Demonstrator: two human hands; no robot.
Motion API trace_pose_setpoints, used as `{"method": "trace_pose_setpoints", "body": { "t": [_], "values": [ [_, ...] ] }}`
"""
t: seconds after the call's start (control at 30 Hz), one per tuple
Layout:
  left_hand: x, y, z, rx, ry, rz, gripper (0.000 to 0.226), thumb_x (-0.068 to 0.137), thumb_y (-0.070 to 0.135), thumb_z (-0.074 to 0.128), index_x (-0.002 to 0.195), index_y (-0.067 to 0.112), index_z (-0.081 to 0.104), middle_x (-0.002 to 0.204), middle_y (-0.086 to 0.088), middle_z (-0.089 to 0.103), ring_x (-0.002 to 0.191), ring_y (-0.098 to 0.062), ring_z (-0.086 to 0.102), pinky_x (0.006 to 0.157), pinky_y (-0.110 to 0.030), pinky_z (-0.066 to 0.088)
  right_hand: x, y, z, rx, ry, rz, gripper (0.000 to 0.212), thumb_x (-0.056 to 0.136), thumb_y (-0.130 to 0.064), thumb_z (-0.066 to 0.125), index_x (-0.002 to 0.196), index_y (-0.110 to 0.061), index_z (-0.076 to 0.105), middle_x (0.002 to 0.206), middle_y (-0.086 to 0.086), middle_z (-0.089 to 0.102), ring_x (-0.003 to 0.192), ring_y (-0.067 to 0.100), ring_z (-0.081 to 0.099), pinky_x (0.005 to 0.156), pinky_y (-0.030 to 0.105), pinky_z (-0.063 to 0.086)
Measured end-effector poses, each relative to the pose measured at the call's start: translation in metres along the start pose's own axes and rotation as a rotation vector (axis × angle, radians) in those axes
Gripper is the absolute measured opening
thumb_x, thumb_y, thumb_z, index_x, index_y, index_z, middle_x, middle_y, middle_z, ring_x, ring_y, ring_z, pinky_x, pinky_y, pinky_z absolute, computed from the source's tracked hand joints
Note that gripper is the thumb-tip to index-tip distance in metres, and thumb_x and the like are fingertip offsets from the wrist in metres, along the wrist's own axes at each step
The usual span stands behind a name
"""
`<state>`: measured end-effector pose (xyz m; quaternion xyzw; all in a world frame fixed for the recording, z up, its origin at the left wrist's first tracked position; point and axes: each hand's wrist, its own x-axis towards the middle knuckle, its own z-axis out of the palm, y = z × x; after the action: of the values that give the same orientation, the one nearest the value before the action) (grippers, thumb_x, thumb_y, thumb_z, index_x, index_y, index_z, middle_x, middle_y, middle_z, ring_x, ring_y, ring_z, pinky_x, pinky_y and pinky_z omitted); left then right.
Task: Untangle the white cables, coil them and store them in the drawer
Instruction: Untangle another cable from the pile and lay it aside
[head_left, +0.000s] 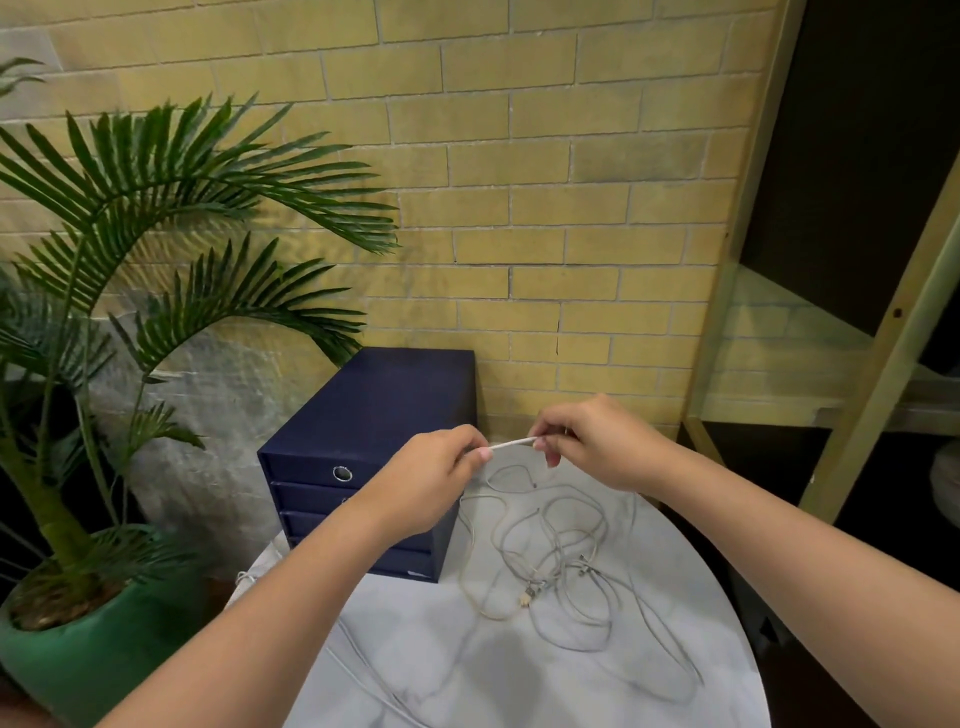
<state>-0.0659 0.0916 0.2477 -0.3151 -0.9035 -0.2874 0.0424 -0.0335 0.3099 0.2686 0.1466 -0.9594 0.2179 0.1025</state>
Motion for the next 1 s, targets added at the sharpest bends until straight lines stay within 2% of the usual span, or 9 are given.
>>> {"method": "trace_pose_setpoints", "body": {
  "t": [0.1,0.2,0.27,0.4,0.53,0.63,0.77,0.87,1.0],
  "values": [
    [0.002,0.006,0.006,0.099,0.094,-0.002,0.028,0.102,0.035,0.037,0.093,0.023,0.061,0.062,0.009,0.047,0.057,-0.006,0.044,0.050,-0.022,0.027,0.001,-0.009,0.002,0.008,0.013,-0.039,0.010,0.092,-0.023,0.058,0.091,-0.022,0.068,0.072,-0.011,0.068,0.060,-0.005,0.054,0.052,0.013,0.036],
    [0.005,0.006,0.008,0.149,0.180,-0.068,0.033,0.102,0.040,0.035,0.089,0.023,0.060,0.057,0.005,0.049,0.056,-0.012,0.047,0.053,-0.034,0.036,-0.001,-0.017,0.004,-0.022,0.032,-0.088,0.010,0.092,-0.026,0.057,0.091,-0.023,0.068,0.071,-0.011,0.067,0.062,-0.006,0.054,0.052,0.011,0.034],
    [0.006,0.005,0.008,0.142,0.200,-0.061,0.034,0.102,0.041,0.035,0.089,0.023,0.060,0.060,0.005,0.052,0.059,-0.015,0.050,0.054,-0.035,0.039,-0.001,-0.020,0.004,-0.044,0.049,-0.099,0.012,0.093,-0.026,0.056,0.091,-0.023,0.068,0.072,-0.010,0.067,0.062,-0.004,0.054,0.051,0.013,0.034],
    [0.000,-0.014,-0.002,0.079,0.142,-0.079,0.031,0.099,0.045,0.040,0.087,0.027,0.063,0.067,0.007,0.058,0.064,-0.009,0.053,0.056,-0.031,0.039,-0.007,-0.007,-0.002,-0.109,0.032,0.002,0.012,0.094,-0.032,0.054,0.088,-0.028,0.064,0.071,-0.012,0.065,0.055,0.002,0.051,0.050,0.018,0.034],
    [-0.014,-0.047,-0.013,0.054,0.093,-0.132,0.029,0.101,0.038,0.038,0.088,0.029,0.062,0.083,0.010,0.064,0.079,-0.007,0.057,0.071,-0.030,0.047,-0.018,0.023,-0.009,-0.171,0.030,0.159,0.017,0.095,-0.036,0.051,0.084,-0.025,0.059,0.066,-0.008,0.061,0.061,0.007,0.053,0.054,0.029,0.041],
    [-0.019,-0.051,-0.011,0.167,0.149,-0.165,0.029,0.102,0.037,0.035,0.087,0.030,0.059,0.069,0.005,0.061,0.065,-0.012,0.055,0.057,-0.031,0.041,-0.020,0.031,-0.005,-0.183,0.126,0.209,0.022,0.094,-0.037,0.051,0.083,-0.020,0.060,0.063,-0.004,0.058,0.061,0.016,0.053,0.056,0.036,0.043],
    [-0.018,-0.045,-0.004,0.139,0.257,-0.203,0.030,0.103,0.036,0.031,0.089,0.027,0.057,0.057,0.004,0.051,0.055,-0.012,0.049,0.048,-0.029,0.031,-0.011,0.022,-0.001,-0.111,0.279,0.232,0.020,0.096,-0.035,0.050,0.080,-0.024,0.055,0.058,-0.007,0.052,0.054,0.015,0.048,0.046,0.029,0.032],
    [-0.022,-0.050,0.000,0.146,0.157,-0.180,0.027,0.103,0.038,0.032,0.091,0.031,0.055,0.063,0.003,0.056,0.060,-0.015,0.053,0.054,-0.033,0.038,-0.010,0.023,-0.010,-0.077,0.259,0.220,0.022,0.094,-0.037,0.053,0.076,-0.025,0.054,0.056,-0.005,0.050,0.052,0.015,0.045,0.048,0.029,0.032],
    [-0.024,-0.047,0.006,-0.072,-0.040,-0.176,0.020,0.097,0.050,0.043,0.092,0.034,0.053,0.076,0.001,0.063,0.072,-0.015,0.061,0.066,-0.037,0.051,-0.012,0.020,-0.018,-0.073,0.220,0.176,0.024,0.092,-0.038,0.055,0.074,-0.022,0.056,0.057,-0.003,0.054,0.052,0.016,0.045,0.050,0.032,0.035]
  ]
}}
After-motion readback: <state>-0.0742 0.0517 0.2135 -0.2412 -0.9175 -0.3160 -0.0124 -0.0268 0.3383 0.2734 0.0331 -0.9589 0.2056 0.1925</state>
